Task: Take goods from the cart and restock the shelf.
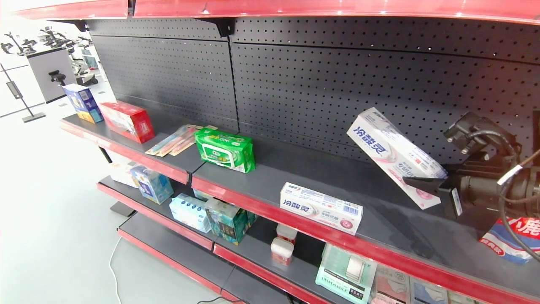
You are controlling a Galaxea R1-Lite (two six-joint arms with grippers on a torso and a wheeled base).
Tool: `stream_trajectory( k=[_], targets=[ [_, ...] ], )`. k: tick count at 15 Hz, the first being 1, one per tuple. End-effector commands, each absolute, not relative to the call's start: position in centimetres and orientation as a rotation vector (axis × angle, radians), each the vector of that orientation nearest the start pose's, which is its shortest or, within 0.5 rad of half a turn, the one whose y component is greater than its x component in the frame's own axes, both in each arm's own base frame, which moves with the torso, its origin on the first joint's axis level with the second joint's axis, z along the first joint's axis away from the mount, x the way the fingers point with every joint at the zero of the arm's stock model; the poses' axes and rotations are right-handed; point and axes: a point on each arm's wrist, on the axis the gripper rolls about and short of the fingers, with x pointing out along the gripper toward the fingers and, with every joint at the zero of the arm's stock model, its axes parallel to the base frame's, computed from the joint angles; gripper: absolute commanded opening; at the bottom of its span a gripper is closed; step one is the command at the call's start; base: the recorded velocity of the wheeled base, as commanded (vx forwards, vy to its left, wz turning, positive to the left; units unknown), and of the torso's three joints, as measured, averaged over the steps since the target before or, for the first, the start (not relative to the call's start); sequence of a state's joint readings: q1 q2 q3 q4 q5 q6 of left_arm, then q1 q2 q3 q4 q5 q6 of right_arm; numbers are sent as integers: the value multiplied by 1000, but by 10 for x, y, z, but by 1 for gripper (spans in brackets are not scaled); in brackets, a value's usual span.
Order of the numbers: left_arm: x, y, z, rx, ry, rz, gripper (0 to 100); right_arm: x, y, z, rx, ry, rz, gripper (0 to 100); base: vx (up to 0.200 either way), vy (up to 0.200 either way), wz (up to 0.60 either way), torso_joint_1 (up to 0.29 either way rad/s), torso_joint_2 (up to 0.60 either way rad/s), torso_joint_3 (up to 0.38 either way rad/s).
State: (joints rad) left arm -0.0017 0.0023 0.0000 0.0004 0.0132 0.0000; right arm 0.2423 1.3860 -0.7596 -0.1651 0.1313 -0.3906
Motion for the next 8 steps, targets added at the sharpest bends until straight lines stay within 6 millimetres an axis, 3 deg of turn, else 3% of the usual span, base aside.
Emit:
stream_trajectory(
  k=[1,5,8],
  targets=[
    [-22,0,76,0,5,12,100,241,62,200,-426,428,464,0,0,0,0,0,0,0],
    [-22,0,76,0,5,12,100,264,45,180,-558,470,495,0,0,0,0,0,0,0],
    [-22,0,76,0,5,12,100,283,48,170,-575,496,516,0,0,0,0,0,0,0]
  ],
)
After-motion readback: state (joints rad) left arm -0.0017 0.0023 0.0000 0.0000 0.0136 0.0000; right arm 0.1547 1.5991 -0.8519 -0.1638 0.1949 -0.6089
